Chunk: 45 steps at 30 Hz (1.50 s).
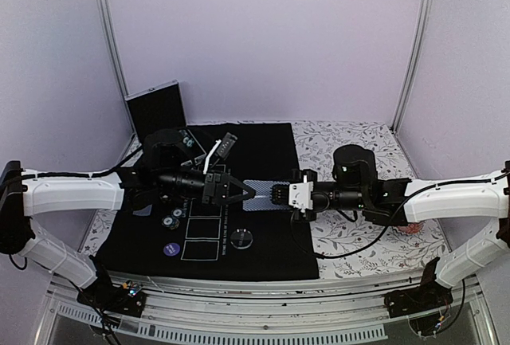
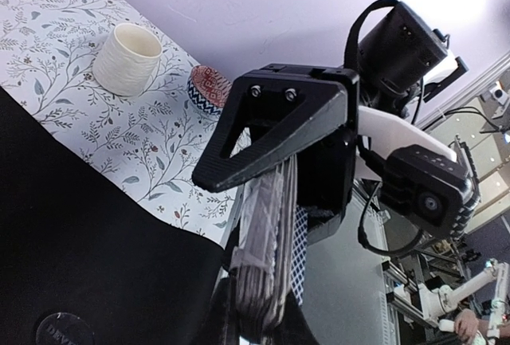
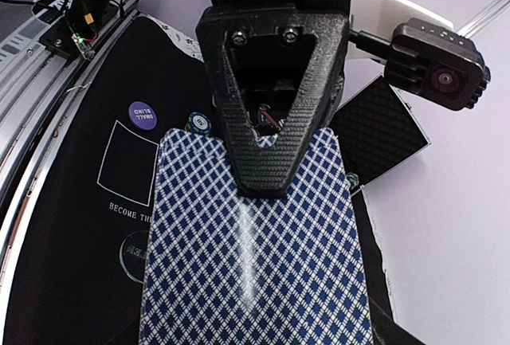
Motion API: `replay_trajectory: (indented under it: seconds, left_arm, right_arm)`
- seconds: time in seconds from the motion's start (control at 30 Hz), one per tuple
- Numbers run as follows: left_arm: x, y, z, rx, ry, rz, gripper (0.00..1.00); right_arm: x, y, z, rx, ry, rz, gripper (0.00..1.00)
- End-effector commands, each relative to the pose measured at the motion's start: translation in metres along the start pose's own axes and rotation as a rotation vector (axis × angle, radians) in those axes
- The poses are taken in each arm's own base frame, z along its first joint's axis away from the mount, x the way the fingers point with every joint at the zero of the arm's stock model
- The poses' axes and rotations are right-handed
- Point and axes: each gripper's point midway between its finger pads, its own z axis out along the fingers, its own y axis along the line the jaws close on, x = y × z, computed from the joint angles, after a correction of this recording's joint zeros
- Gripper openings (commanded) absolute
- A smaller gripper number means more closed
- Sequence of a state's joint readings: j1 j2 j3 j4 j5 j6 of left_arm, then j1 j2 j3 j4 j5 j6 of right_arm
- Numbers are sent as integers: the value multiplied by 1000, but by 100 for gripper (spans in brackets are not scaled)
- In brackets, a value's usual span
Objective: Distribute texas hold em gaming equipment
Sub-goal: Pass from the left arm to the right
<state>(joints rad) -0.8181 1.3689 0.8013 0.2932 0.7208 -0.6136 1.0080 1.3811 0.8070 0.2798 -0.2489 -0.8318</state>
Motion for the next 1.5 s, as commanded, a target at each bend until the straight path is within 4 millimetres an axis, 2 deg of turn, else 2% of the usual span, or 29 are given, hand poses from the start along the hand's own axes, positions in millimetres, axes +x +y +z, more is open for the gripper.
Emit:
replay_trajectory:
  seconds: [0.0, 0.1, 0.27, 0.57, 0.7, 1.1, 1.37, 1.47]
  left_arm:
    - [-1, -3, 2, 20, -8, 21, 0]
    - [0, -2, 3, 16, -3, 16, 0]
    - [1, 2, 5, 0, 7, 10, 17]
    - [-2, 5, 10, -25, 16, 25, 41]
    - [-1, 9, 12, -56, 33, 29, 40]
    - [-5, 17, -3, -157, 24, 54, 35]
    - [-9, 10, -9, -160, 18, 79, 39]
    - [-9, 9, -11, -165, 22, 82, 47]
  right_arm:
    - [-11, -4, 1, 10, -31, 0, 57]
    - [-13, -5, 1, 10, -38, 3, 55]
    - [-12, -5, 2, 8, -37, 12, 54]
    - [-11, -6, 2, 16, -33, 26, 54]
    - [-9, -6, 2, 18, -26, 33, 54]
    - [-3, -5, 0, 30, -8, 38, 54]
    - [-4, -6, 0, 35, -11, 45, 53]
    - [-4, -6, 0, 37, -10, 42, 53]
